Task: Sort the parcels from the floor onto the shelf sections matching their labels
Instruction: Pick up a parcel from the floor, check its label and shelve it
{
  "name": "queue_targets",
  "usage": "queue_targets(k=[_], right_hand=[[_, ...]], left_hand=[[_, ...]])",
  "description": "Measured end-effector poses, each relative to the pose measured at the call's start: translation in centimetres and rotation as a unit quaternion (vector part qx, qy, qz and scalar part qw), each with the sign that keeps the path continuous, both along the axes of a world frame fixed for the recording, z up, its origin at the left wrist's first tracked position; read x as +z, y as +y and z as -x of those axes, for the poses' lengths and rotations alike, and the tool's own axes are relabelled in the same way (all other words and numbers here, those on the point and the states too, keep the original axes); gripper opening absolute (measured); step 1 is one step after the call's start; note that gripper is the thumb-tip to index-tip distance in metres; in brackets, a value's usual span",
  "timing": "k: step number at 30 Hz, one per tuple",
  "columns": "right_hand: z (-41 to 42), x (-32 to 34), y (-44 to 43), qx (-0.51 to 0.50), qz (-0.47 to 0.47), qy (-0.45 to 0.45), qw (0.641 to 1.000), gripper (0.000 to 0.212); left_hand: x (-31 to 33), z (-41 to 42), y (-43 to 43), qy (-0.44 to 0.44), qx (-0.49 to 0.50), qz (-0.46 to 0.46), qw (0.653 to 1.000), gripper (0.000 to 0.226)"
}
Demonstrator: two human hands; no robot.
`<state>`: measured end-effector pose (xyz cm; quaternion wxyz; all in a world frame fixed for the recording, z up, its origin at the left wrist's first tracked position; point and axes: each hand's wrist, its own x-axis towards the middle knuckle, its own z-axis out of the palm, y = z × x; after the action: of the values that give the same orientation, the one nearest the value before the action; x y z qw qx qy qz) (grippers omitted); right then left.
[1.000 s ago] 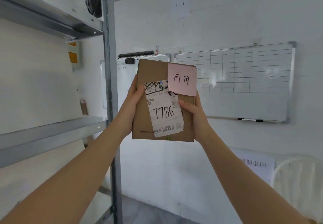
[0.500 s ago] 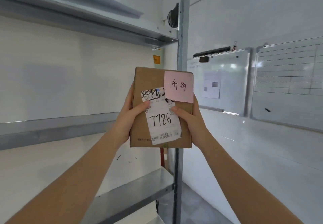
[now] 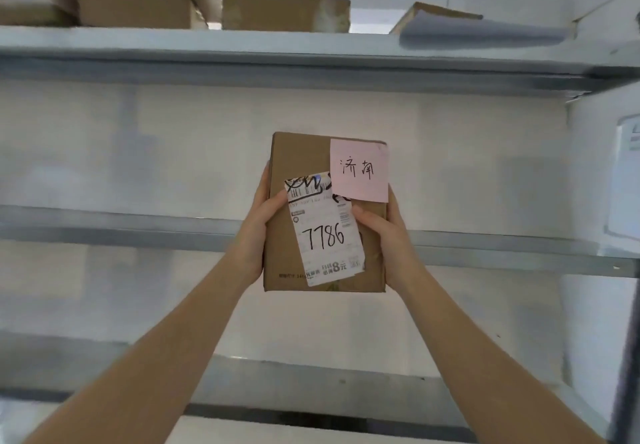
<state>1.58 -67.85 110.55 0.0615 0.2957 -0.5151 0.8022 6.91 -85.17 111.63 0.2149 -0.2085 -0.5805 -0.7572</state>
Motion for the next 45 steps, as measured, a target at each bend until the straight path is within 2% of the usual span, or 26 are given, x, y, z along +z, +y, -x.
queue_targets(k=[6, 13, 18, 25, 30, 37, 45], right_hand=[[-3.8, 0.1, -17.2, 0.144, 0.006, 0.010, 0.990, 0.068], [-11.0, -0.4, -34.6, 0.258, -0.001, 0.006, 0.966, 0.074], [-16.0, -1.3, -43.5, 0.309, -0.008, 0.011, 0.951, 0.075], [-20.0, -4.6, -51.8, 0.356, -0.035, -0.017, 0.934, 0.076], [-20.5, -7.1, -56.3, 0.382, -0.056, -0.028, 0.922, 0.063], [-17.1, -8.5, -63.4, 0.388, -0.070, -0.005, 0.919, 0.069], [-10.5, -7.2, -72.2, 0.373, -0.061, -0.029, 0.925, 0.078]], left_hand=[[0.2, -8.5, -14.5, 0.010, 0.129, -0.023, 0.991, 0.048], [-0.3, -19.0, -29.4, -0.022, 0.263, -0.014, 0.965, 0.048], [-1.2, -24.8, -37.1, -0.026, 0.320, -0.028, 0.946, 0.046], [-4.2, -30.2, -43.1, -0.036, 0.371, -0.032, 0.927, 0.044], [-6.9, -31.0, -46.9, -0.065, 0.393, -0.068, 0.915, 0.038], [-8.8, -27.8, -53.6, -0.080, 0.414, -0.090, 0.902, 0.043], [-7.0, -21.2, -61.8, -0.088, 0.416, -0.074, 0.902, 0.041]])
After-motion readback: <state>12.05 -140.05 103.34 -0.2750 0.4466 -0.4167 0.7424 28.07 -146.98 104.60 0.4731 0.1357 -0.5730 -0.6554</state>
